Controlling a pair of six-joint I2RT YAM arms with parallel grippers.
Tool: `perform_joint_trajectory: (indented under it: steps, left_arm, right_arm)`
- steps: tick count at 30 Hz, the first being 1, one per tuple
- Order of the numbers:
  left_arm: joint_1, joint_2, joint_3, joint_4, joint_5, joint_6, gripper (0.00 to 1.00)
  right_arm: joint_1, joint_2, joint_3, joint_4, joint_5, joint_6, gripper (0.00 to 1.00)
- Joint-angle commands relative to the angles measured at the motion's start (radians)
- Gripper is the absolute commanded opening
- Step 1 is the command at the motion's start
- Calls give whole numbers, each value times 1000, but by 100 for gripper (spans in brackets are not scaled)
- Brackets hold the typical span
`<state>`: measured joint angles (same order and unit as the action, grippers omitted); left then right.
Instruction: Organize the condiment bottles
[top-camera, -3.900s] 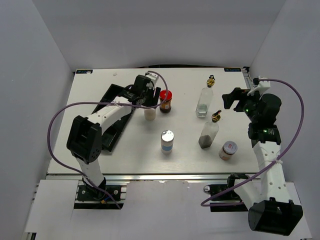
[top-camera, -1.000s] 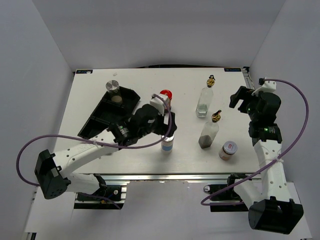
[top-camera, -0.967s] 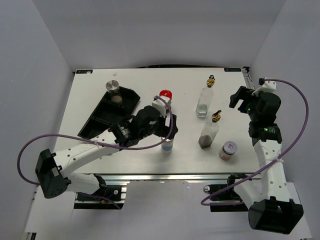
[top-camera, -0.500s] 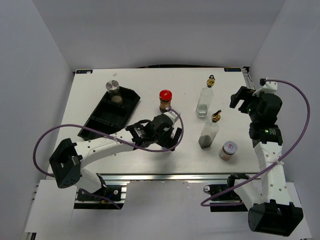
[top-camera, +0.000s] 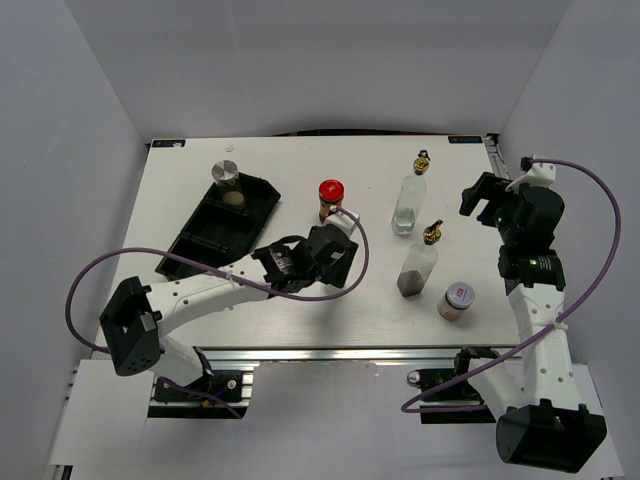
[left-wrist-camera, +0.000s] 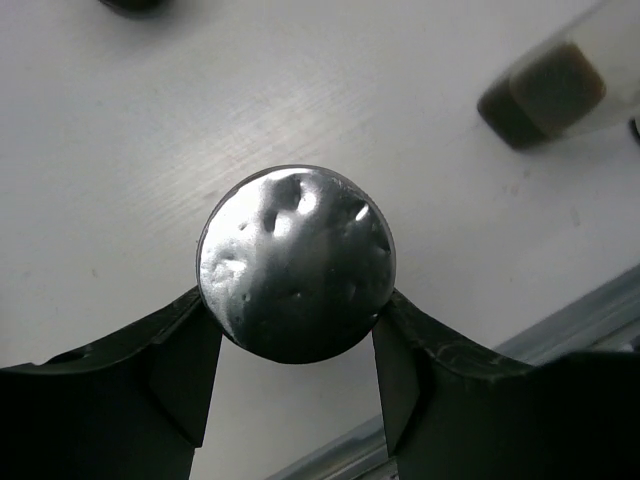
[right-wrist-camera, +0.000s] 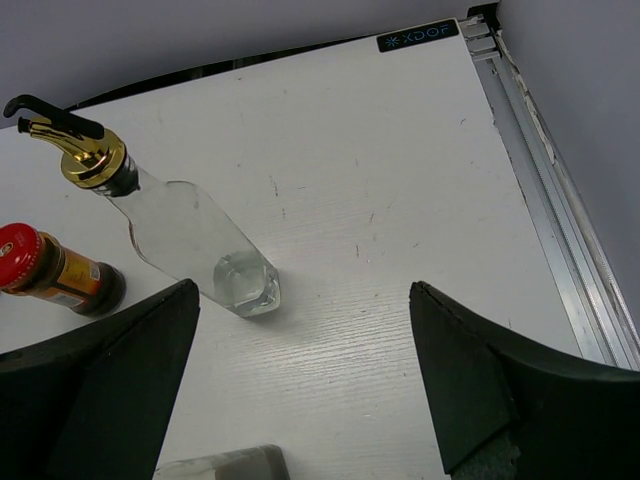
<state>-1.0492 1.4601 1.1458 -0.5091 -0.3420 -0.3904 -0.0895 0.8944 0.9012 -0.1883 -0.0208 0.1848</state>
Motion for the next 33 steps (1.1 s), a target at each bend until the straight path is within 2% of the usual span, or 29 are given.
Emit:
perform_joint_trajectory:
  steps: [1, 3, 6, 7, 10, 13, 19, 22, 25, 33]
  left_arm:
    - [-2, -40, 110, 24, -252, -2, 0]
    - [26, -24, 162, 1, -357, -1, 0]
    - [135, -4, 212, 18, -407, -1, 0]
    - [203, -10, 212, 39, -379, 4, 0]
    - [308, -20, 201, 139, -316, 25, 0]
    - [443, 6, 241, 159, -286, 41, 0]
    - [595, 95, 291, 207, -146, 70, 0]
    - [626, 149, 333, 196, -154, 85, 0]
    - [672, 189, 342, 204, -99, 88, 0]
    - [696, 239, 327, 176, -92, 68, 0]
  right_arm:
    - [0, -12, 7, 35, 18, 16, 89]
    - [0, -11, 4, 38, 16, 16, 89]
    - [0, -11, 2, 41, 18, 27, 89]
    - [0, -12, 1, 44, 57, 30, 89]
    - [0, -14, -5, 50, 81, 31, 89]
    - [0, -12, -7, 55, 87, 33, 89]
    - [0, 0, -8, 58, 104, 39, 89]
    - [0, 11, -7, 59, 105, 41, 89]
    - [0, 23, -7, 66, 111, 42, 89]
    - [0, 61, 2, 64, 130, 45, 89]
